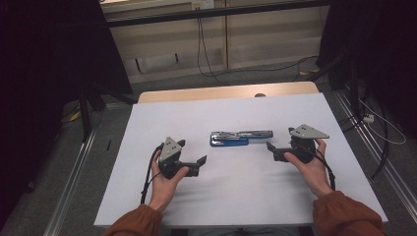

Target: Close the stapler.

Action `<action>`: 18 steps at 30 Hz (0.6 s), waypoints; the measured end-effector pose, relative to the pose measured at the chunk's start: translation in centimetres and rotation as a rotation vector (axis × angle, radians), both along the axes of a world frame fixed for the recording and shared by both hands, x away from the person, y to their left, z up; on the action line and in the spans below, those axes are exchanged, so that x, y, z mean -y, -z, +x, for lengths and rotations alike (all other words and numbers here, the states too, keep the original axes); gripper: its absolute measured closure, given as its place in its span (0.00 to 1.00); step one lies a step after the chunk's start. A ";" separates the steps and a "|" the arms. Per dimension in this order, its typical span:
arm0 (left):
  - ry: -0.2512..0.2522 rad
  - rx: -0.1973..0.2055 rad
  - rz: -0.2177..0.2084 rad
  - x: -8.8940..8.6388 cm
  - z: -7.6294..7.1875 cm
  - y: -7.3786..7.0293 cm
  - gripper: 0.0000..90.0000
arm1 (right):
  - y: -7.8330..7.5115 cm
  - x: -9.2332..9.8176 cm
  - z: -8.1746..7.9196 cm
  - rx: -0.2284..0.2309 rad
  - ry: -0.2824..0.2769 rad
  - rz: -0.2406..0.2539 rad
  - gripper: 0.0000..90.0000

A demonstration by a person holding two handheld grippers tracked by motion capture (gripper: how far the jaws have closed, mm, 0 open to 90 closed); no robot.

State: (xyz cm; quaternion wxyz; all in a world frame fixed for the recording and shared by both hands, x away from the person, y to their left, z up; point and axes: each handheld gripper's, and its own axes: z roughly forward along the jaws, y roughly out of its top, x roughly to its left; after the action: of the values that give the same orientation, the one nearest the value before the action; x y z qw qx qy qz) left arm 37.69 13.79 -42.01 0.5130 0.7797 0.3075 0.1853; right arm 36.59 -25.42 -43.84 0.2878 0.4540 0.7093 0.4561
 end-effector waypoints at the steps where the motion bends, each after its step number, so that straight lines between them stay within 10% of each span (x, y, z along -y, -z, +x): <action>1: -0.002 0.001 0.008 0.2 0.2 0.0 0.04 | 0.0 0.0 0.0 -0.002 -0.001 0.001 0.03; 18: -0.006 -0.016 0.007 3.0 3.6 0.4 0.06 | 0.4 0.2 0.3 -0.049 -0.052 0.035 0.24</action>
State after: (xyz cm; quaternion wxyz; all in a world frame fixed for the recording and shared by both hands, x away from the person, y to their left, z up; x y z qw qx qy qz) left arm 41.27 10.82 -42.40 0.5072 0.7819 0.3134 0.1818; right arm 36.89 -25.60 -44.28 0.2504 0.4514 0.7196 0.4644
